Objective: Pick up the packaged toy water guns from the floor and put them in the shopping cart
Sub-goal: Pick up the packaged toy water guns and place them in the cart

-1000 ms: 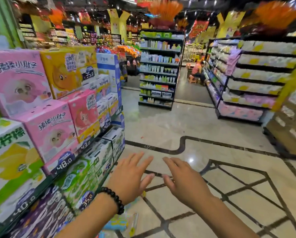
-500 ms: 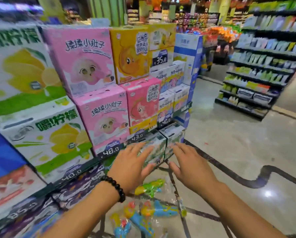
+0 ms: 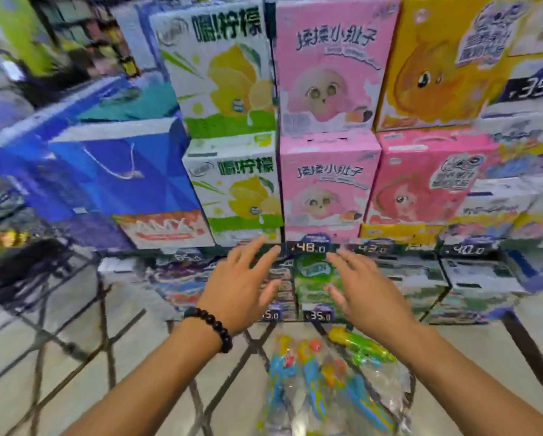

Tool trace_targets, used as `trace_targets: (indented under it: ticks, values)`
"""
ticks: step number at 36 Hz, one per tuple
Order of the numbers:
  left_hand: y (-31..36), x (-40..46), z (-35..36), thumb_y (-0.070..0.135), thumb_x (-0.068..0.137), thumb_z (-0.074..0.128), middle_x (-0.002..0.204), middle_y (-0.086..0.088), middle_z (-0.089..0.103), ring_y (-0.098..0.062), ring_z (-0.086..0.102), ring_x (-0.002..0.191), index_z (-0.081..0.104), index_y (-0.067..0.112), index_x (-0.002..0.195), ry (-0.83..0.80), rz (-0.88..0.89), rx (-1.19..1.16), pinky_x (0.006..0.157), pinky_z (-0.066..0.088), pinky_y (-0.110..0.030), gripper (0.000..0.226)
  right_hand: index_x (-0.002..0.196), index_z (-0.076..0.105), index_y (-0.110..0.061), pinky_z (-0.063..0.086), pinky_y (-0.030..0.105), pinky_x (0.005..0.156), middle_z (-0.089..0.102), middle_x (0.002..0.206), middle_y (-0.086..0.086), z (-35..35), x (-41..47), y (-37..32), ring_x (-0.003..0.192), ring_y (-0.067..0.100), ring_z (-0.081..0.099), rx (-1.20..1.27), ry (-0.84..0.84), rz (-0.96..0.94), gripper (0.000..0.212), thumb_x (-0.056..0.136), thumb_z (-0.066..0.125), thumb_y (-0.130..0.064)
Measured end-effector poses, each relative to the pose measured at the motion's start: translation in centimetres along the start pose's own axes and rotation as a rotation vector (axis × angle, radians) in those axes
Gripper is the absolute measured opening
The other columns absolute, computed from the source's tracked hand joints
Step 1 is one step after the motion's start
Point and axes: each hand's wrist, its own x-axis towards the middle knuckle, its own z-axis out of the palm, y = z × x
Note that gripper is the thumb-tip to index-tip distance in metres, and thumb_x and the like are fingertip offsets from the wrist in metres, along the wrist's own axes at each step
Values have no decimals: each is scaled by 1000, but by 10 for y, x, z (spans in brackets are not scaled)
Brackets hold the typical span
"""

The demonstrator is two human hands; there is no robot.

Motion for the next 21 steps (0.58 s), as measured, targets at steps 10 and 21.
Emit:
trace_targets:
  ticks: [10,21]
  values:
    - [-21,-12,83,60,102,34,155,-7,41,-33,44,134,34,29,154,-160,43,61,98,50,-50,61,160,17,-28,43,46,110,28,163,2,81,5,16,146,30,31,35,-82,-18,68,102,48,-46]
    - [-34,-8,292,52,101,39,147,-12,50,-36,52,122,35,20,154,-314,42,-63,91,51,-47,62,148,49,-16,55,46,94,53,146,9,269,14,60,127,34,53,109,-94,94,57,94,60,-31]
